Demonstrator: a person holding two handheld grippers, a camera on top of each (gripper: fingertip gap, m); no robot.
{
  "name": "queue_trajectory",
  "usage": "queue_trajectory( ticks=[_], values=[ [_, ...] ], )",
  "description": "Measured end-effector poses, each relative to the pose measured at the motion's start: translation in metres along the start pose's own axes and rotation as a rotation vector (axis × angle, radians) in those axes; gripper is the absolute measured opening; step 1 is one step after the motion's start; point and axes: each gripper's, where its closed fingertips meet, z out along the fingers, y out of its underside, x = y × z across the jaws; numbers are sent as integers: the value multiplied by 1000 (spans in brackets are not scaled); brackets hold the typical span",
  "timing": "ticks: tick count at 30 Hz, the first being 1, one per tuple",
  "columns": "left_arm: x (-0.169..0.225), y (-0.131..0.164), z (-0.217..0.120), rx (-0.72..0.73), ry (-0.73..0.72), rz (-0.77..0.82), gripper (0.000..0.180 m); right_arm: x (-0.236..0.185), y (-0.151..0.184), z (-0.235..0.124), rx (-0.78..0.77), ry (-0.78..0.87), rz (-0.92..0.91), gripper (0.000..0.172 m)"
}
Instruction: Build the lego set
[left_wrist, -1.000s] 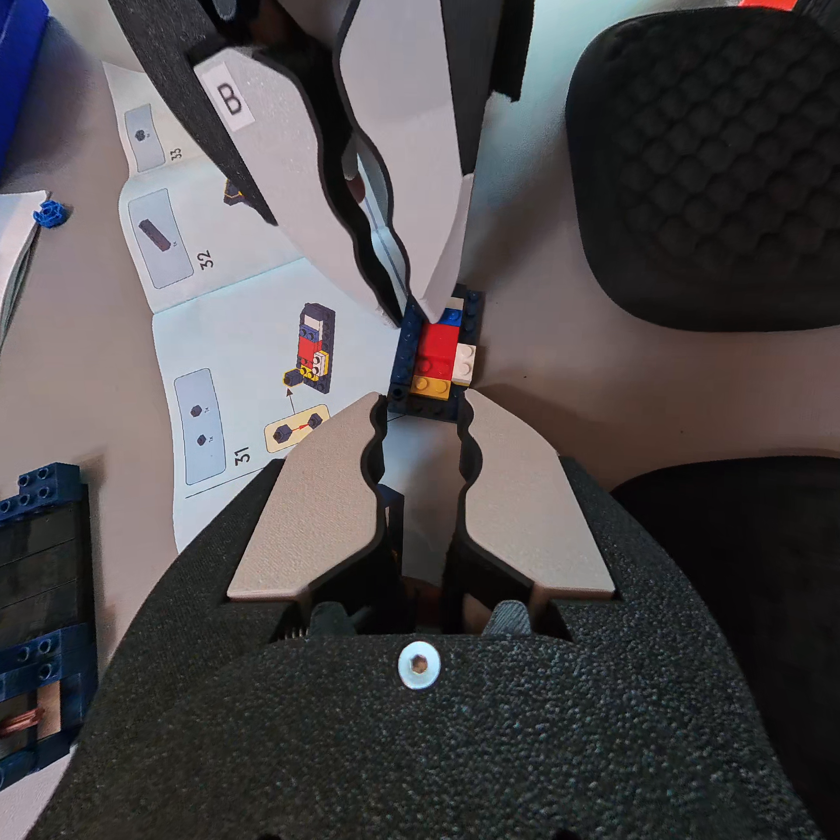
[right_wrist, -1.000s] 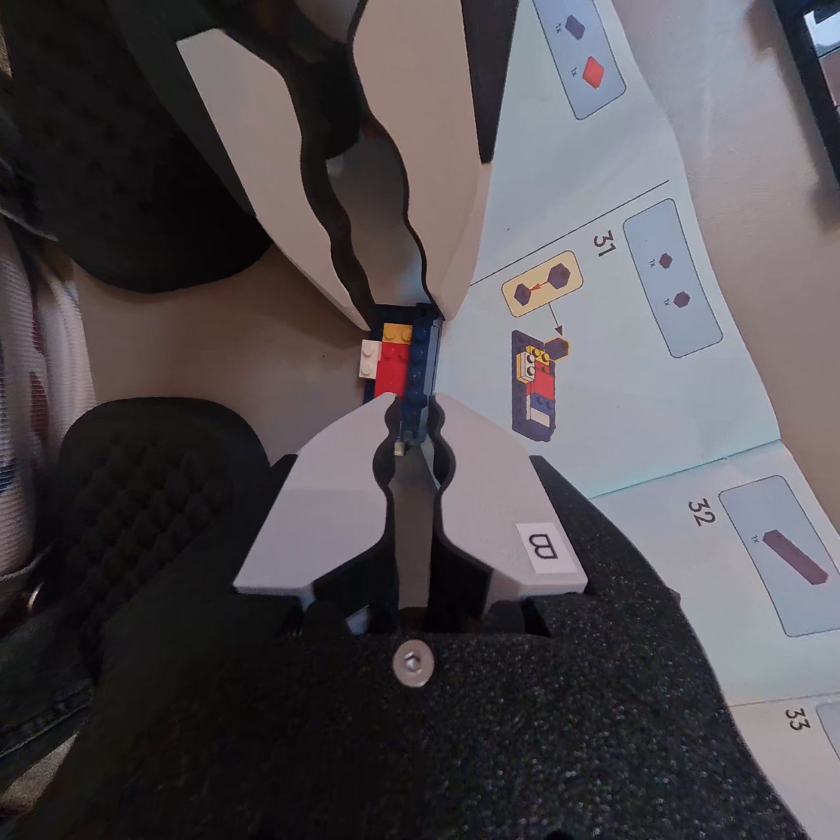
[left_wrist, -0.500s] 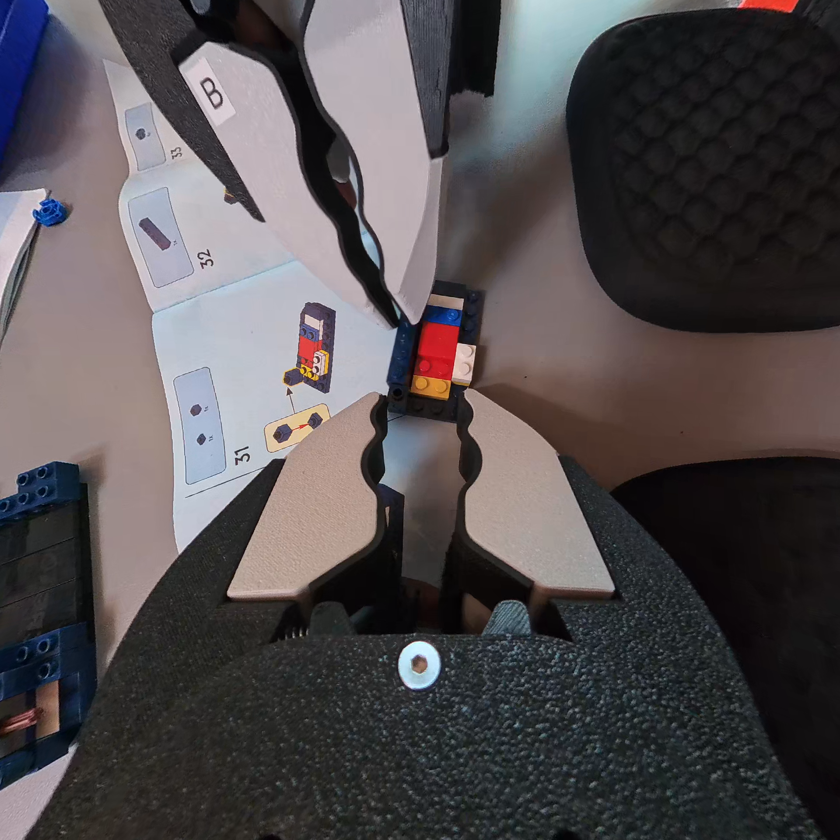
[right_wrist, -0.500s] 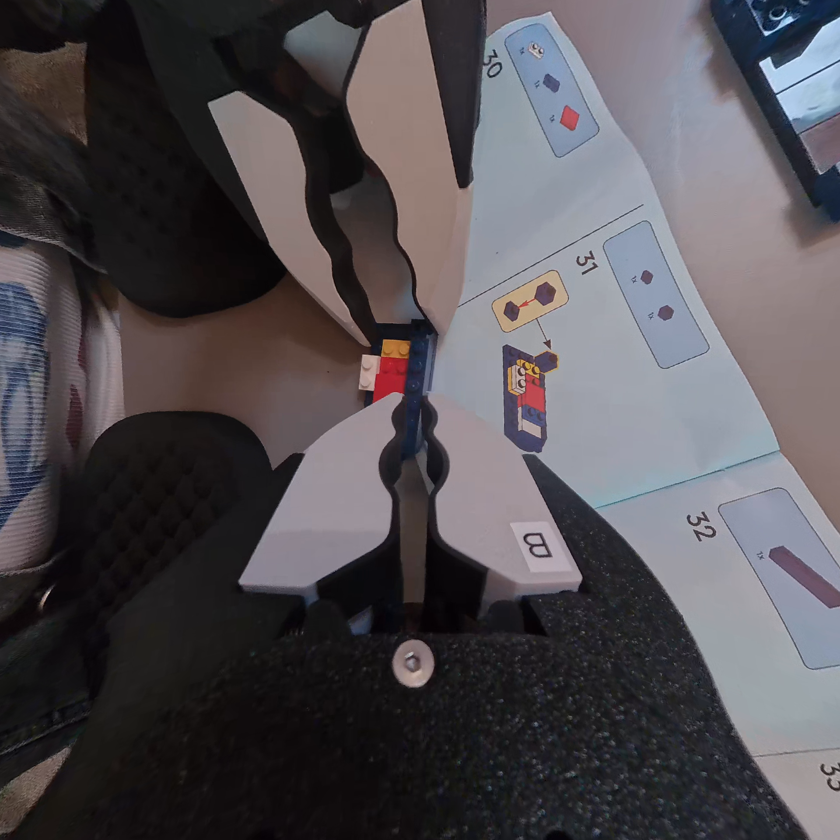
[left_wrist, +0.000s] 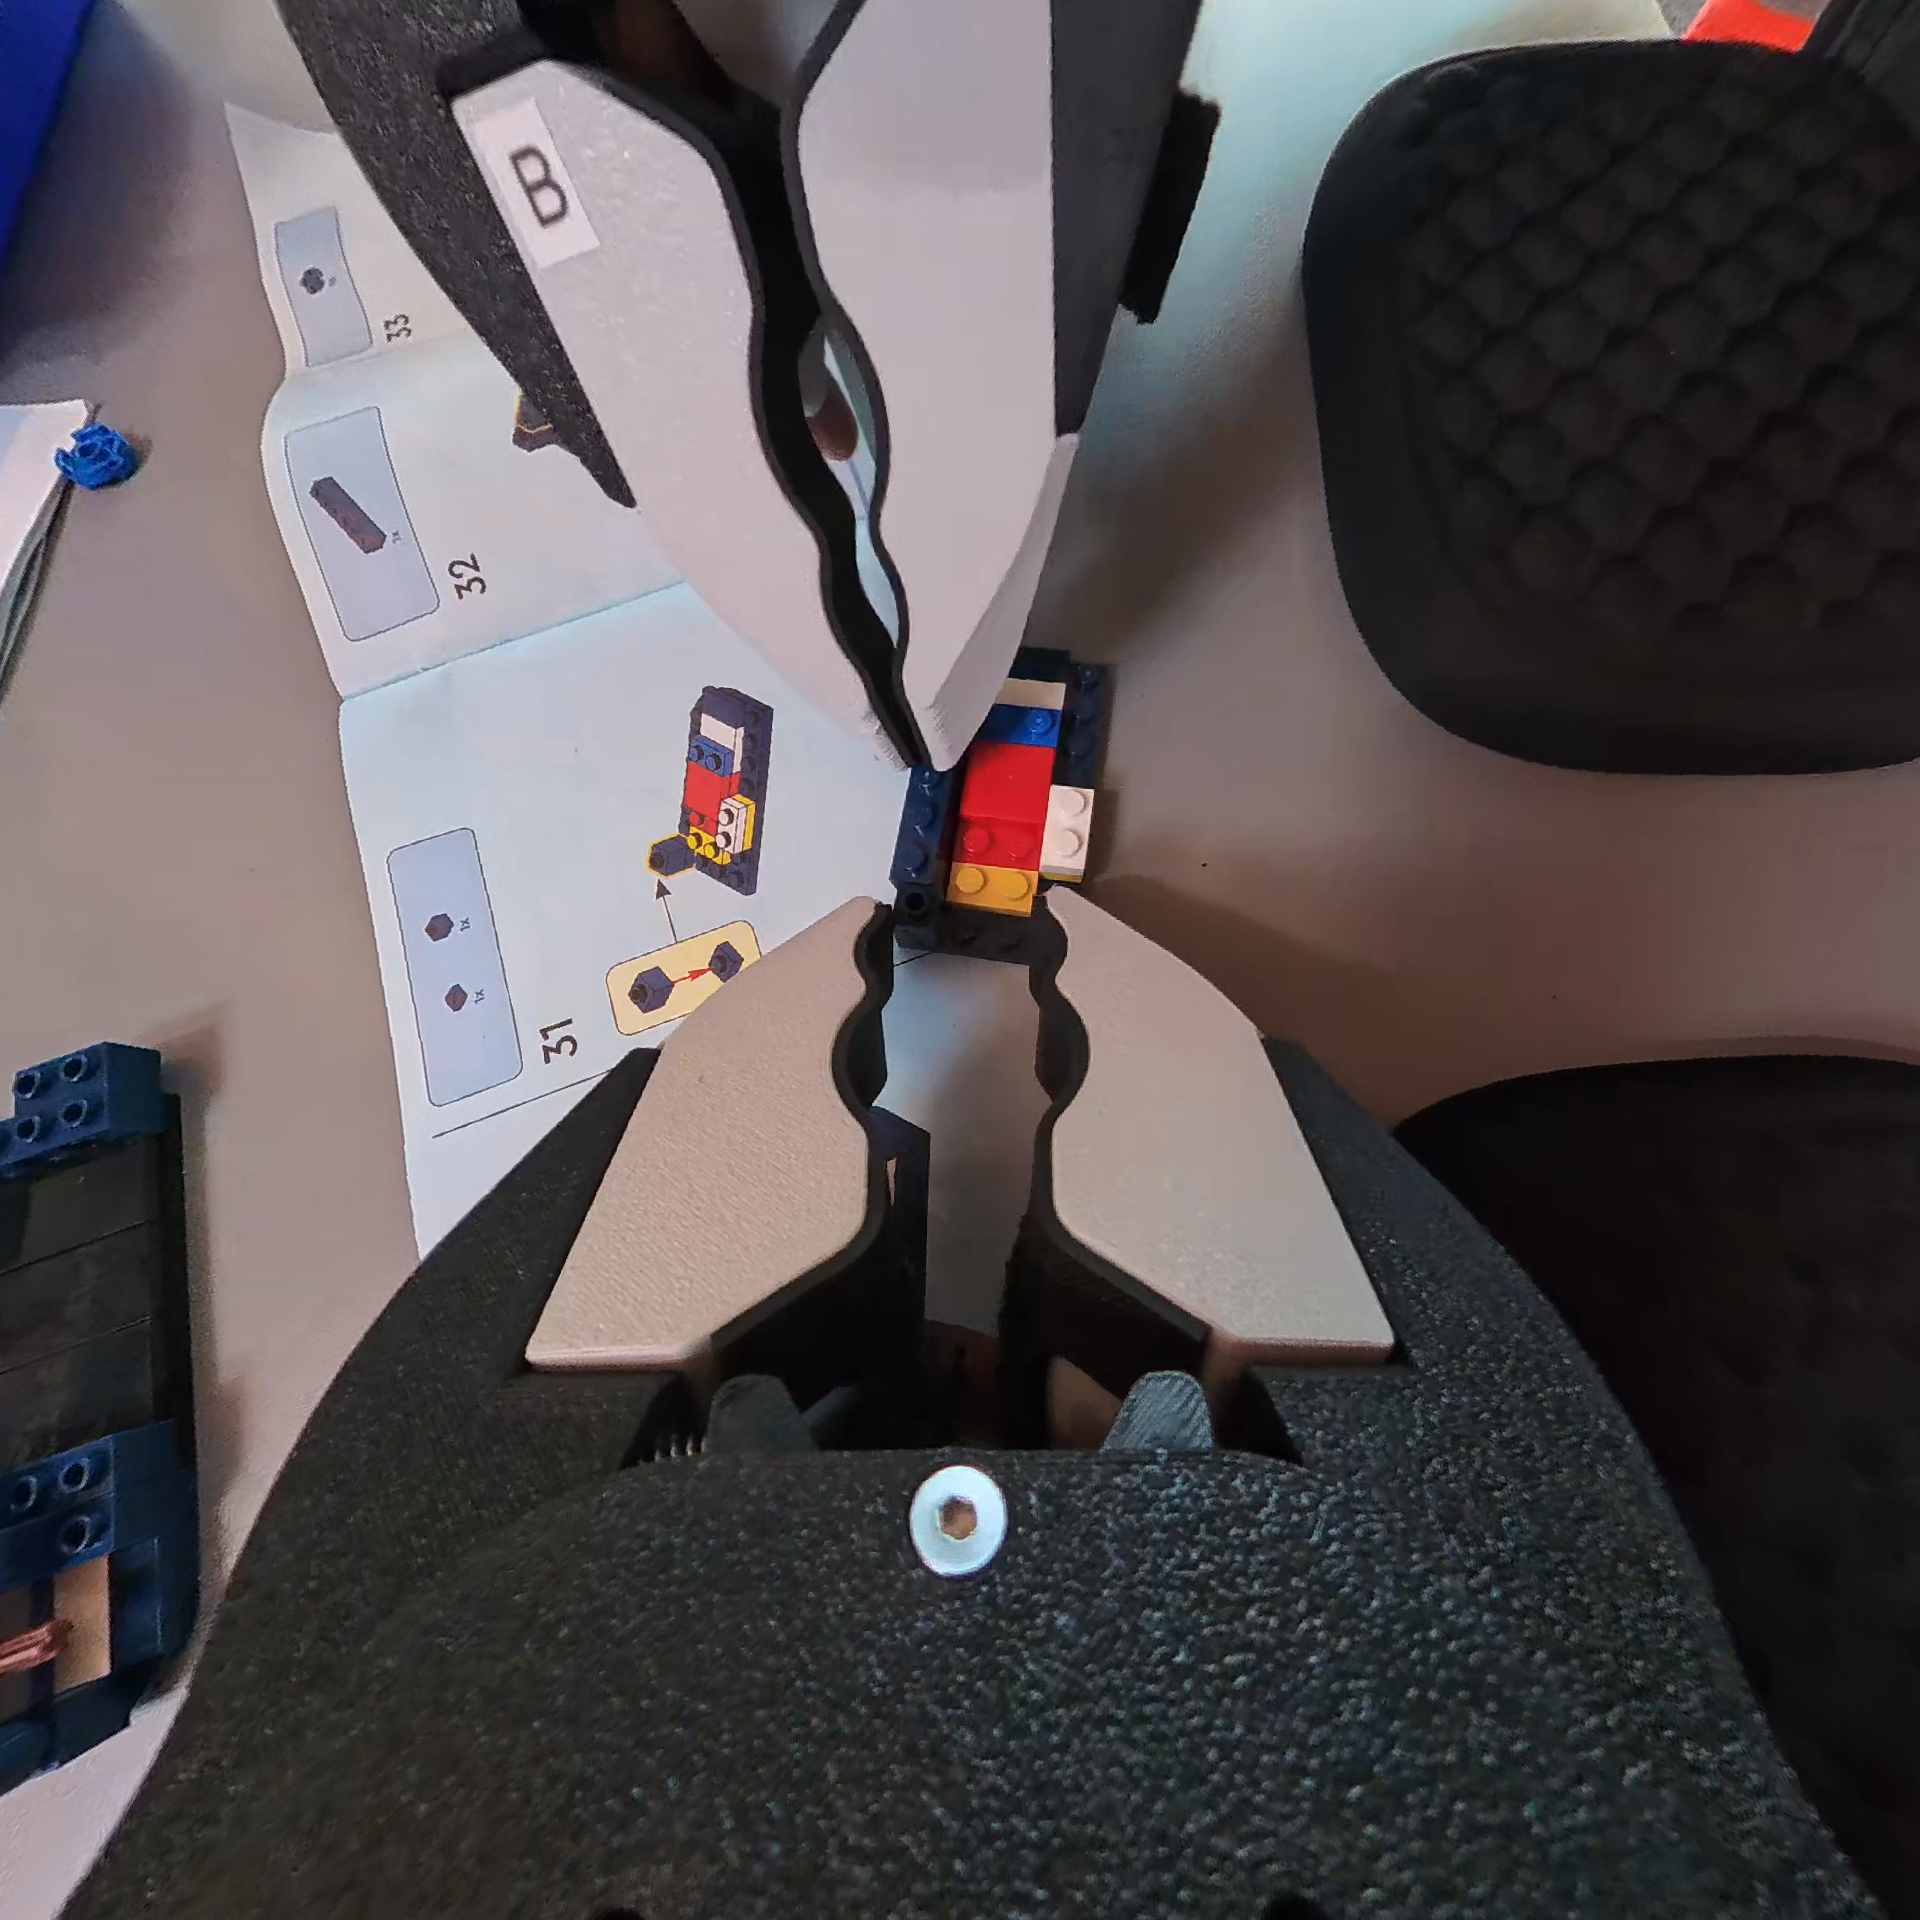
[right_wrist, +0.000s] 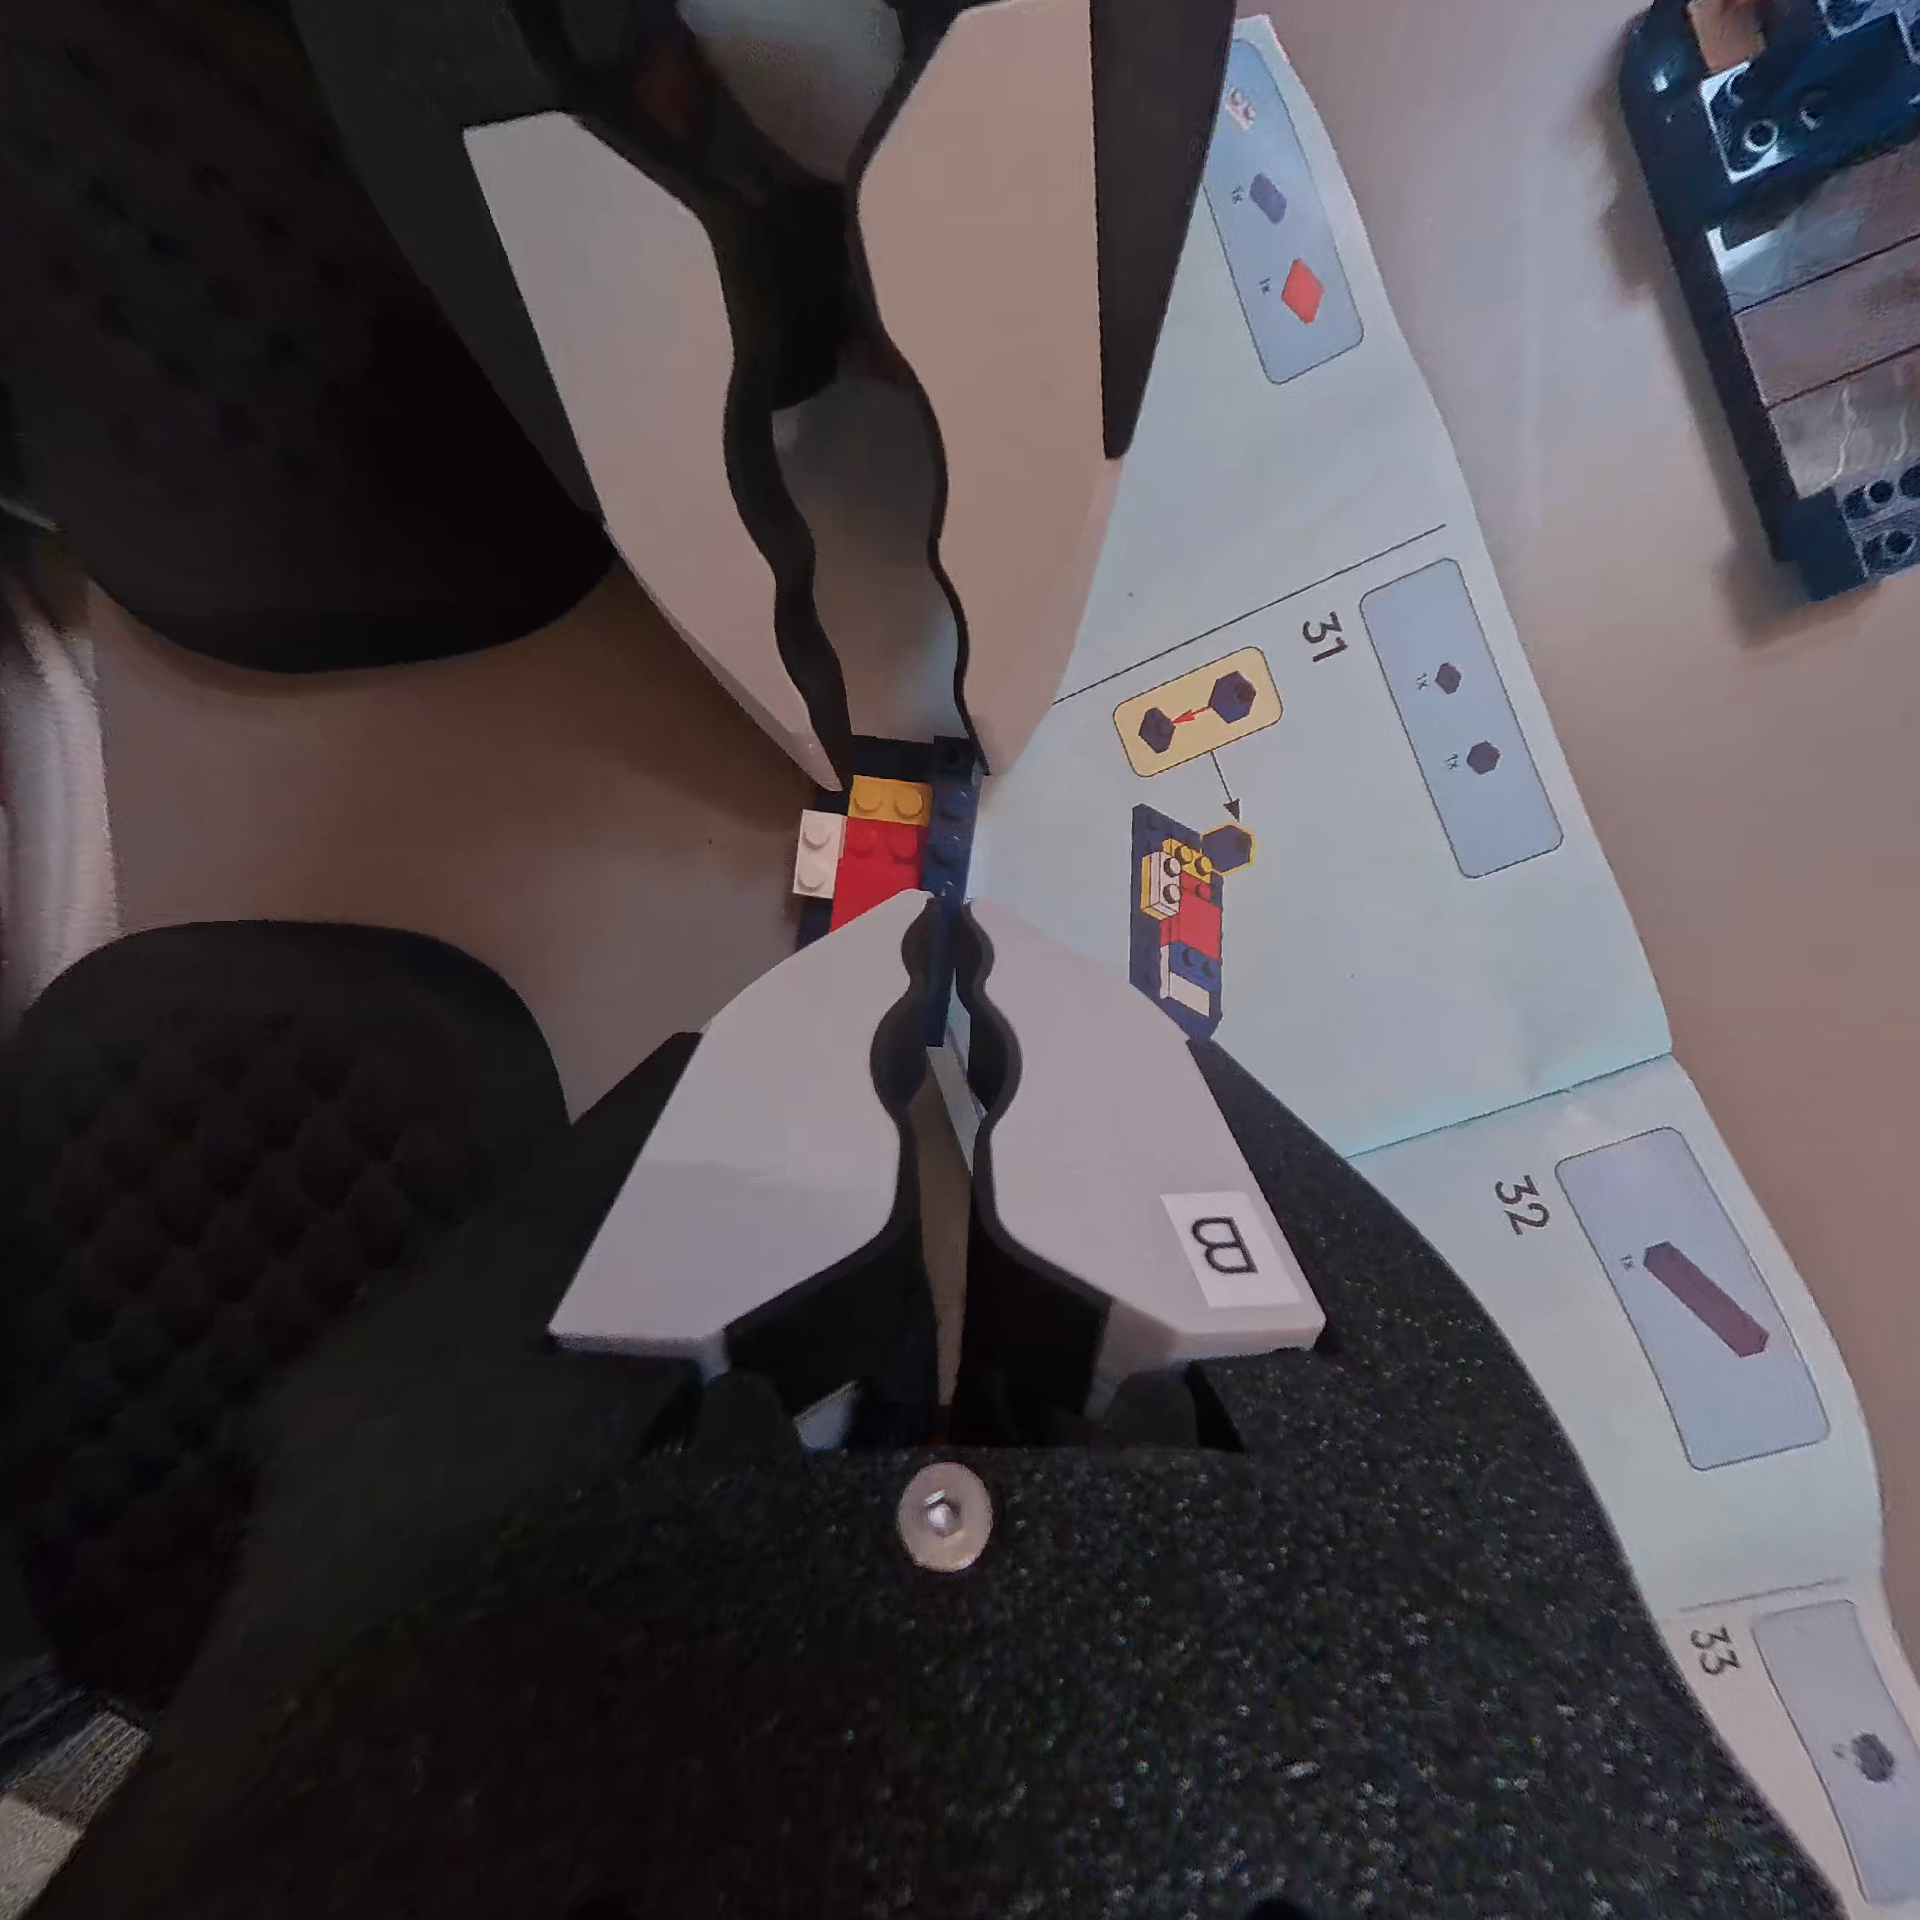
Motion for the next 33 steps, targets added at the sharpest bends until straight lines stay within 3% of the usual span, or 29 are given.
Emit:
queue_trajectory(
  ticks=[14, 19, 22, 25, 27, 30, 33],
  values=[
    [1, 0, 0, 1, 2, 7, 25, -1, 1, 1, -138, 88, -57, 0],
    [1, 0, 0, 3, -3, 10, 25, 0, -1, -2, -8, 39, -59, 1],
    [1, 0, 0, 4, -6, 14, 25, -2, -8, -18, 181, 17, 41, 33],
    [1, 0, 0, 5, -8, 15, 25, -16, 3, -12, 214, 16, 59, 61],
    [1, 0, 0, 5, -10, 16, 25, -21, 10, 0, 205, 68, 28, 60],
    [1, 0, 0, 6, -10, 16, 25, -14, 11, 8, 214, 210, -44, 40],
    [1, -1, 0, 6, -9, 14, 26, -13, 10, 8, 232, 217, -48, 33]
  ],
)
